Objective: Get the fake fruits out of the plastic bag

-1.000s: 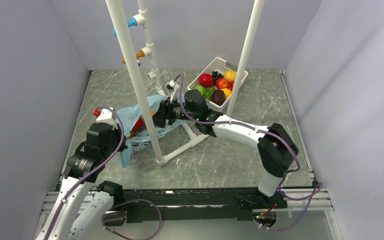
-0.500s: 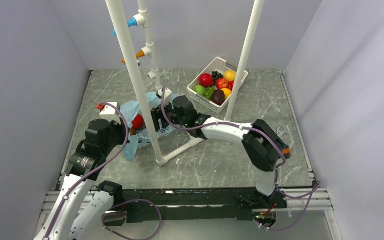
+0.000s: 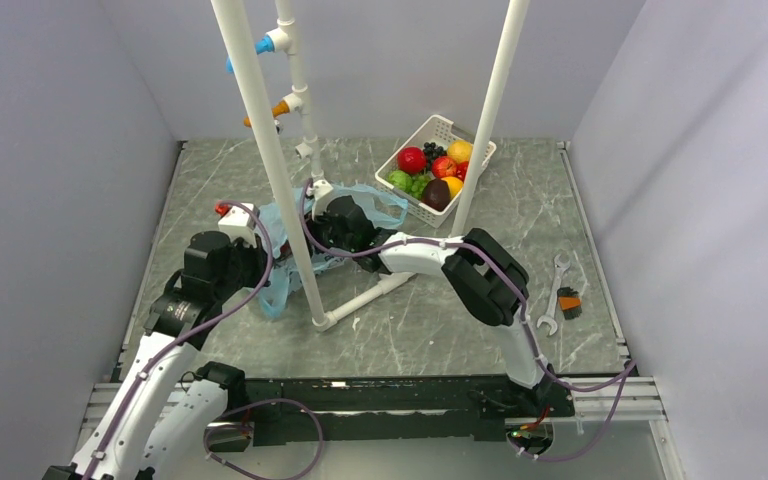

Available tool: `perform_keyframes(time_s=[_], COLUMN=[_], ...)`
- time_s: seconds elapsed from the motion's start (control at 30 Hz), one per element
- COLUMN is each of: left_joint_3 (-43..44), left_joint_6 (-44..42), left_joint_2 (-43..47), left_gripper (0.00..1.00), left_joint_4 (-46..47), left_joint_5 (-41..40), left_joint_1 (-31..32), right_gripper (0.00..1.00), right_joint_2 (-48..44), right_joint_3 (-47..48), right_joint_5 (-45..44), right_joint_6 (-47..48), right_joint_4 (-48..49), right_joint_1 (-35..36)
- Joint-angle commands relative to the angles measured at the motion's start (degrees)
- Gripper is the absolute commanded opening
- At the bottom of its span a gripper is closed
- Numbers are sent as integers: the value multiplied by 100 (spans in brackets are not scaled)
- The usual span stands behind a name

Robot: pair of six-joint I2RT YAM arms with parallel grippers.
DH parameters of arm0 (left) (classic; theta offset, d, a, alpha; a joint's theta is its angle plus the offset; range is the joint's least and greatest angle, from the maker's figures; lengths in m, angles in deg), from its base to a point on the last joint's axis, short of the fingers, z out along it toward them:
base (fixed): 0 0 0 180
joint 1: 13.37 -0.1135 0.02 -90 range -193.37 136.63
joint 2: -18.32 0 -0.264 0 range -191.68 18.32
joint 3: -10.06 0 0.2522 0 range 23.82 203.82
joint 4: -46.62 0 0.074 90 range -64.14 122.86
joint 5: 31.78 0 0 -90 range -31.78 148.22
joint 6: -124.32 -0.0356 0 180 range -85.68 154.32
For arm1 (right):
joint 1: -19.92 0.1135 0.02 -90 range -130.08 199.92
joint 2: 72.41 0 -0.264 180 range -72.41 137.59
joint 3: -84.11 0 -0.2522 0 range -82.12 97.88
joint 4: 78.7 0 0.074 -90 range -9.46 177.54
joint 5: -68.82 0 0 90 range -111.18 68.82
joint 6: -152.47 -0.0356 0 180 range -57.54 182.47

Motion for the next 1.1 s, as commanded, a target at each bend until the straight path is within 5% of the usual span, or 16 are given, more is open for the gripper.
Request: perform_keyframes(time_s=[0.0, 0.43, 1.07], left_joint_3=[20, 19, 53], left_joint_6=[-167, -195, -214], left_joint_2=[-15, -12, -90], left_gripper=[0, 0, 0], left_joint_4=[309, 303, 233], left_joint_5=[158, 157, -63], left_joint_1=[-2, 3, 2], right_gripper=[65, 74, 72], right_joint_2=[91, 1314, 1338], right_joint_3=[500, 1782, 1507], right_joint_5=[253, -711, -1108], right_joint_6=[76, 641, 734], right_joint_4=[637, -249, -485], right_joint_1=[15, 28, 20])
